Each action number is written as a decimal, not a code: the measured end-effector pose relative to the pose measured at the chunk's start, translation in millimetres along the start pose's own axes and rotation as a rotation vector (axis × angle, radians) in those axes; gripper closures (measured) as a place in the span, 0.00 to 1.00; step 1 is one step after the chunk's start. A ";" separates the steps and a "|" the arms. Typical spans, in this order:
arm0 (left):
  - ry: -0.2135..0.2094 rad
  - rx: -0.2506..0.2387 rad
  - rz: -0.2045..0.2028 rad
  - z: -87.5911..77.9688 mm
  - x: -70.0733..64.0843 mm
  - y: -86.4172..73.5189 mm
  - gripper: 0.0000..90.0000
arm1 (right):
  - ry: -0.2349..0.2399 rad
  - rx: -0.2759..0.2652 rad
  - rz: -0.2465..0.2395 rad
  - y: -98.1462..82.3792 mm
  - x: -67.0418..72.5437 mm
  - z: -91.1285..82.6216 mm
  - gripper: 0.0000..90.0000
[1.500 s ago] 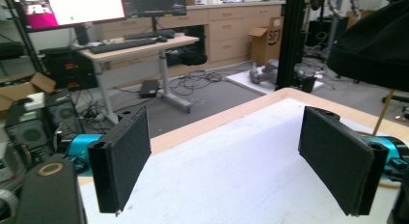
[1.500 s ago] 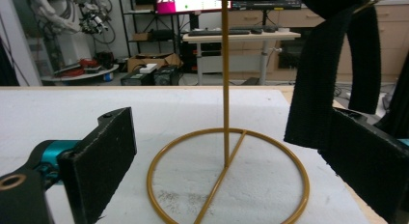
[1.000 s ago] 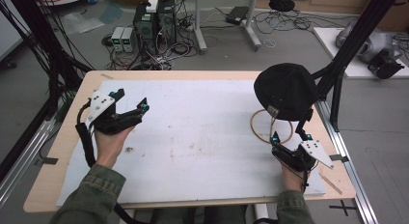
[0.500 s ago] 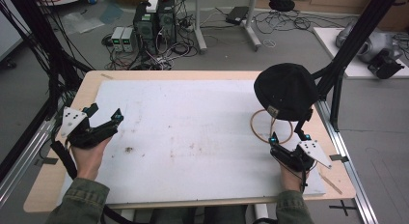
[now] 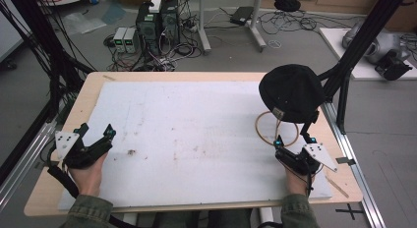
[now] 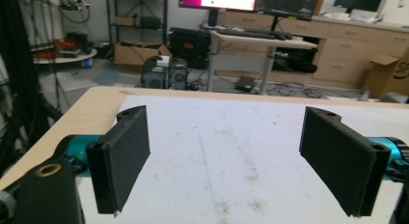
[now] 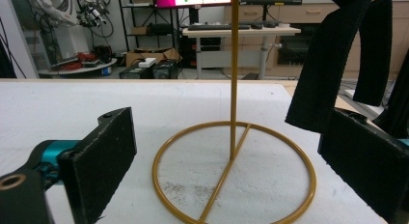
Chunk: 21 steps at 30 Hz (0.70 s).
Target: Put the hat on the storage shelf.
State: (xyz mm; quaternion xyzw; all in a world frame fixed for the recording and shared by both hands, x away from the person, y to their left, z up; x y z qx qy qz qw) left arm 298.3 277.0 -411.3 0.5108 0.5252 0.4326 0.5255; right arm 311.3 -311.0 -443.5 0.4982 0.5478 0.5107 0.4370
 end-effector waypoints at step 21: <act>0.066 0.015 -0.013 -12.8 14.9 -27.7 0.21 | 0.021 0.031 -0.026 -3.5 8.4 1.1 0.06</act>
Point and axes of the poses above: each handheld gripper's, and its own axes: z roughly forward along the jaws, y roughly out of its top, x roughly to its left, the point moved 3 cm from there along z, roughly forward along the jaws, and after that the axes turned 1 degree about -x, right-handed, at the moved point
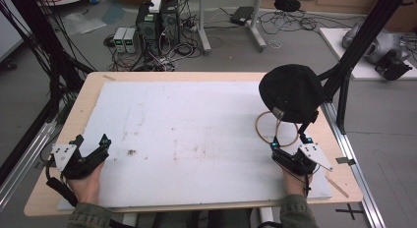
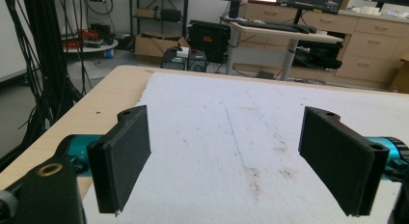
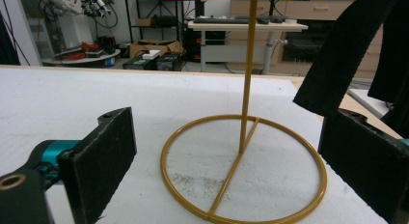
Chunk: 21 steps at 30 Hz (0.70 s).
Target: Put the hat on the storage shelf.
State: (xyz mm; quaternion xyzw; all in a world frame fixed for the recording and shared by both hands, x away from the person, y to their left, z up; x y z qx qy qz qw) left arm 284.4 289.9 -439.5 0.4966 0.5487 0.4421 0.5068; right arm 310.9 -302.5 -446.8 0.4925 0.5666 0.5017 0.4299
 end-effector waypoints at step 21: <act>-0.024 -0.003 0.018 -2.0 -6.1 1.0 0.23 | 0.012 0.018 -0.002 -2.7 -2.1 0.3 0.06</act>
Point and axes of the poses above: each handheld gripper's, and its own axes: z roughly forward along the jaws, y roughly out of its top, x roughly to its left, the point moved 3 cm from there along z, roughly forward along the jaws, and after that the axes turned 1 degree about -x, right-handed, at the moved point
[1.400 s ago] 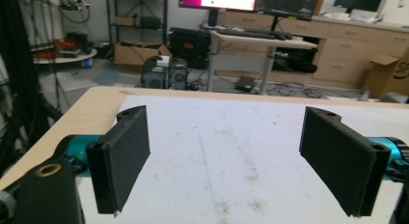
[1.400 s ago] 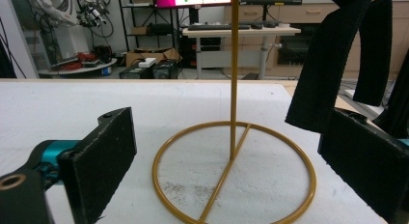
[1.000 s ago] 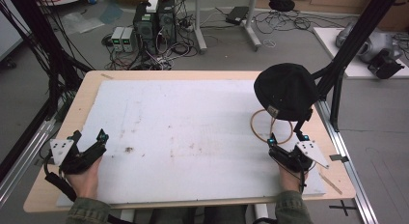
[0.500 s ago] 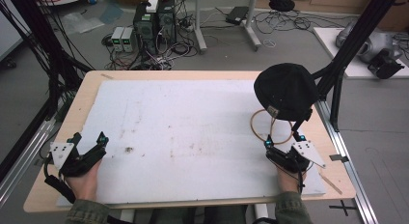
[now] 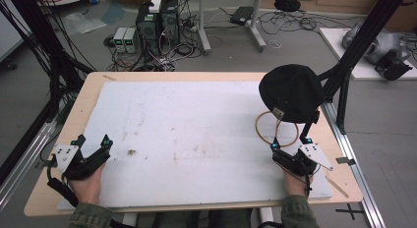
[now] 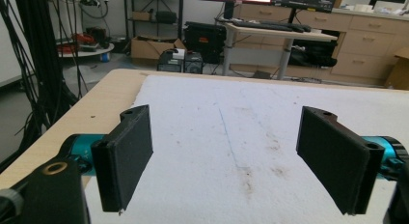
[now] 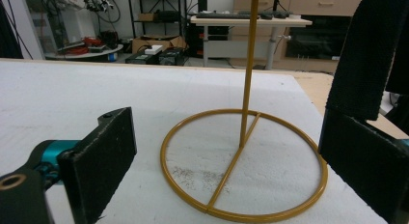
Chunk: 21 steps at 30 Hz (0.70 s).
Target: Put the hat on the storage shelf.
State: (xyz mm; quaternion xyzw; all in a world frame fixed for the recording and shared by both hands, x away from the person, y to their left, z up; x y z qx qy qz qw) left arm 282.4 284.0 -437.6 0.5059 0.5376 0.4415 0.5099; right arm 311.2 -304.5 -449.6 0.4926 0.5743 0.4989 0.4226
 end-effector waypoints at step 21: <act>-0.020 0.016 -0.008 0.2 0.0 -1.4 0.24 | 0.016 0.017 -0.023 -1.1 2.4 2.0 0.06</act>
Point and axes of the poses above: each handheld gripper's, and its own axes: z roughly forward along the jaws, y roughly out of its top, x roughly to its left, the point moved 3 cm from there along z, roughly forward along the jaws, and after that the axes turned 1 degree about -x, right-handed, at the moved point
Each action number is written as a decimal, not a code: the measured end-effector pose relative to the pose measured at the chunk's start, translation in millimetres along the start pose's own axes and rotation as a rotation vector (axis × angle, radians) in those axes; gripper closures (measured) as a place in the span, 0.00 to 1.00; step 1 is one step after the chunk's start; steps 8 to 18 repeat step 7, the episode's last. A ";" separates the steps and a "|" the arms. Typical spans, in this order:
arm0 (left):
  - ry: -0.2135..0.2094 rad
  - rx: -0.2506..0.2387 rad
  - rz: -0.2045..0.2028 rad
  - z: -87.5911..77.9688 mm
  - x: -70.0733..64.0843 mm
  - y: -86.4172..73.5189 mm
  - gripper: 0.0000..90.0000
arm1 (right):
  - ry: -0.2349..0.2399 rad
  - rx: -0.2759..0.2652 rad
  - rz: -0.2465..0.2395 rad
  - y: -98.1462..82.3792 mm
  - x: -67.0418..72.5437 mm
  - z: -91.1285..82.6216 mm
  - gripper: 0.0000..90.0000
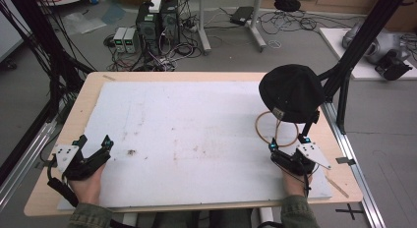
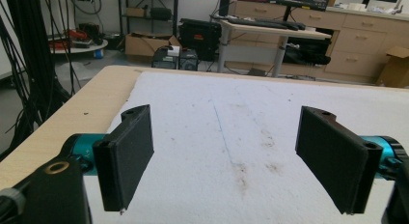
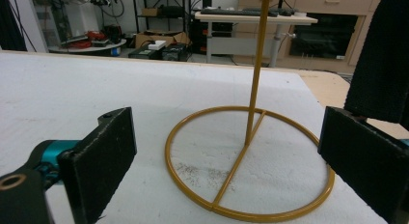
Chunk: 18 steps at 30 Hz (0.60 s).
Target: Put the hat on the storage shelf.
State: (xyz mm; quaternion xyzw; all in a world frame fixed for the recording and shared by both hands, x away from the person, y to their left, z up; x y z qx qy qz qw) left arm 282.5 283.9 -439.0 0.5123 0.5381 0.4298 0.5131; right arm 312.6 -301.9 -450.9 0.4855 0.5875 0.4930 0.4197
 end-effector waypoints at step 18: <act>-0.003 0.010 -0.007 1.1 0.7 -0.5 0.23 | 0.000 -0.001 0.001 -0.1 -0.8 0.4 0.06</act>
Point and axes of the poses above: each handheld gripper's, and its own axes: z roughly forward along the jaws, y roughly out of its top, x roughly to its left, the point moved 3 cm from there along z, roughly forward along the jaws, and after that the axes turned 1 degree about -x, right-handed, at the moved point
